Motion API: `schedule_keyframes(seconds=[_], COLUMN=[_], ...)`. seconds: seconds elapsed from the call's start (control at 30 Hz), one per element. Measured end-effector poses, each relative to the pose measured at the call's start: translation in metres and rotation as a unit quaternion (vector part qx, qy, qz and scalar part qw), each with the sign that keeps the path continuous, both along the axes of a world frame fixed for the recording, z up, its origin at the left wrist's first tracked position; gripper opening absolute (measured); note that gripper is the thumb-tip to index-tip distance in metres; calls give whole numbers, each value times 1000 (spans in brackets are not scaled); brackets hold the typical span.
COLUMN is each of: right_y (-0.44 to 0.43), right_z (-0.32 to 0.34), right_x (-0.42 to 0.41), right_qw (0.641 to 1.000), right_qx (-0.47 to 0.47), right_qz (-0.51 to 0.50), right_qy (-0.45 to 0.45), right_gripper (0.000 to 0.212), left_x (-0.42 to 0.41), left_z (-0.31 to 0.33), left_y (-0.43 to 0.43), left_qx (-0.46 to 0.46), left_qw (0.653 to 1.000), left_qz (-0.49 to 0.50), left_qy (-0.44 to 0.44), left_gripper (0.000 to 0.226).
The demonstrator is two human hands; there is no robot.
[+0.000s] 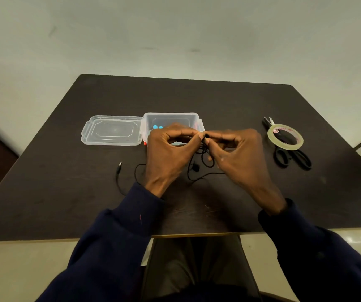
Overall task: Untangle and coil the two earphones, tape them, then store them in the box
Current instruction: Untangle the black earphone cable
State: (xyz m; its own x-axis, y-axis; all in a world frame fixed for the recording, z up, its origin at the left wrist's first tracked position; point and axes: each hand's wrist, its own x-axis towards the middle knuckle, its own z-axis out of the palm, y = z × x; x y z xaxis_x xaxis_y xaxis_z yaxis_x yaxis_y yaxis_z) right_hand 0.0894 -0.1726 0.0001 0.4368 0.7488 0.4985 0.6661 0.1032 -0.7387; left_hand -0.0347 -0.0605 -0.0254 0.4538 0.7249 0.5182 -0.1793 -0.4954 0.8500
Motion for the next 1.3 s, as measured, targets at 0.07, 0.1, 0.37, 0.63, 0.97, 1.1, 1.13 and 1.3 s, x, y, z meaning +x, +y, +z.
schedule_keyframes(seconds=[0.07,0.1,0.37,0.63,0.97,1.1,1.13,1.3], right_y=[1,2,3,6,6,4,4,1], right_z=[1,0,-1,4,1,2,1,-5], right_x=[-2,-2,-1,9,20,22,23,32], right_qw=[997,993,982,992,987,991,991,990], right_qx=[-6,-14,-40,-91,-79,-84,-83,-87], right_qz=[-19,-27,-65,-26,-30,-5,-5,-23], right_qy=[-80,-113,-173,86,137,108,106,109], right_gripper=[19,17,14,8,10,15,16,14], left_x=[3,4,6,5,1,4,3,2], left_z=[-2,-3,-3,-6,1,-4,-4,-5], left_y=[-3,-4,-11,-2,-3,-1,0,2], left_qx=[-19,-22,3,-181,-398,-255,-251,-225], left_qw=[1000,1000,999,979,852,941,942,947], left_qz=[13,18,14,-93,-331,-223,-220,-211], left_qy=[7,11,28,-5,-77,4,10,91], left_gripper=[7,7,5,22,39,24,22,35])
